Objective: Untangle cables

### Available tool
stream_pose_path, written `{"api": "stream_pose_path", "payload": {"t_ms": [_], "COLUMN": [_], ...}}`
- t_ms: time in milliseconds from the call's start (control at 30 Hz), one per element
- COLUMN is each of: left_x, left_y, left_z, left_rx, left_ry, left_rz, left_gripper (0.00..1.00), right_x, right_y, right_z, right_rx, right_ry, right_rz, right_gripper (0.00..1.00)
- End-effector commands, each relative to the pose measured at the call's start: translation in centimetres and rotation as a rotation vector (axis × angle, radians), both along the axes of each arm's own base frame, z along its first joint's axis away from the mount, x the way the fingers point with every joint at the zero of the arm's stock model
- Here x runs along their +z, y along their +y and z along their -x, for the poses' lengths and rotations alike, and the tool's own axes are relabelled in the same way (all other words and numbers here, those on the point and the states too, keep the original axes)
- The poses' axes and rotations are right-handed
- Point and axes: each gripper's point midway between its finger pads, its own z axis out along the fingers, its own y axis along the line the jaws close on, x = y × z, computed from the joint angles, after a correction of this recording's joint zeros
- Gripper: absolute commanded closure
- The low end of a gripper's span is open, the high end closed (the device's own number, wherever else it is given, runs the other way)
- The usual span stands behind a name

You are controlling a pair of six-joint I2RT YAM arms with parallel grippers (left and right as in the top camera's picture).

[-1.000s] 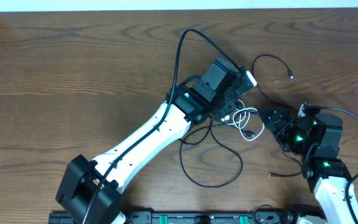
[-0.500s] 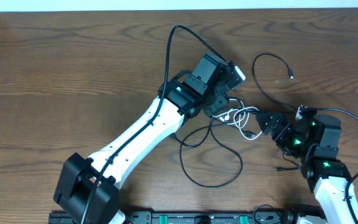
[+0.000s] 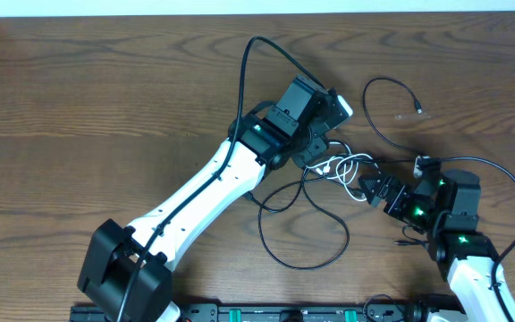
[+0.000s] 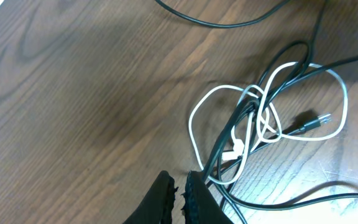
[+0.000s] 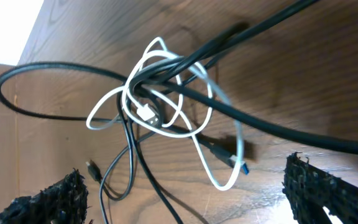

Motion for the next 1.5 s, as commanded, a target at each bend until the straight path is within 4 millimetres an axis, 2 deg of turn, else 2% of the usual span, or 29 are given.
{"api": "stream_pose_path", "payload": {"t_ms": [0,33,133,267,367,400,567,600,633,767,833,867,1000,1200,1333,1467], "left_x": [-0.4,-0.5,-0.6,-0.8,-0.9,-0.9,-0.9,-0.9,-0.9,-1.0,-1.0,-1.0,-0.9,-0.5,-0.2,-0.1], "left_y": [1.2,1.5,2.5,3.8,4.5,4.6,4.7,4.7,4.8,4.8,4.6,4.2,2.8,1.0,0.4,0.3], "left_z": [-1.1,-1.2,-1.8,-2.6,-2.9,-2.9,-3.0,-3.0,-2.9,-2.8,-2.7,-2.4,-0.9,1.4,2.0,2.0], "left_rx": [0.045,0.052,0.079,0.111,0.127,0.13,0.132,0.132,0.132,0.132,0.126,0.114,0.045,-0.05,-0.081,-0.085], "left_ry": [0.012,0.015,0.022,0.03,0.036,0.037,0.037,0.038,0.04,0.044,0.049,0.068,0.136,0.241,0.266,0.264], "left_rz": [-0.013,-0.015,-0.02,-0.025,-0.029,-0.03,-0.03,-0.03,-0.032,-0.035,-0.028,-0.005,0.064,0.159,0.195,0.202], "left_gripper": [0.76,0.75,0.56,0.56,0.3,0.25,0.21,0.21,0.21,0.21,0.2,0.16,0.05,0.04,0.04,0.04], "right_x": [-0.6,-0.8,-1.0,-1.7,-2.7,-3.0,-4.0,-4.1,-4.1,-4.1,-3.4,-1.9,2.5,10.0,14.6,16.9], "right_y": [0.4,0.4,0.5,0.9,1.0,1.0,1.0,1.1,1.1,1.3,2.1,3.3,5.0,5.5,6.2,6.9], "right_z": [0.2,0.2,0.0,-0.3,-0.7,-0.9,-2.3,-2.6,-3.1,-3.4,-3.5,-3.6,-4.5,-5.3,-4.3,-3.1], "right_rx": [0.024,0.02,0.02,0.032,0.033,0.035,0.028,0.028,0.016,-0.012,0.01,0.052,0.078,0.035,0.089,0.156], "right_ry": [-0.01,-0.009,-0.01,-0.007,0.011,0.013,-0.005,-0.014,-0.019,-0.007,-0.023,-0.06,-0.168,-0.326,-0.431,-0.478], "right_rz": [0.053,0.068,0.095,0.113,0.133,0.136,0.147,0.146,0.132,0.092,0.044,-0.029,-0.183,-0.376,-0.476,-0.533], "right_gripper": [0.03,0.03,0.05,0.1,0.14,0.15,0.2,0.24,0.36,0.99,0.99,0.99,0.99,0.99,0.99,0.99]}}
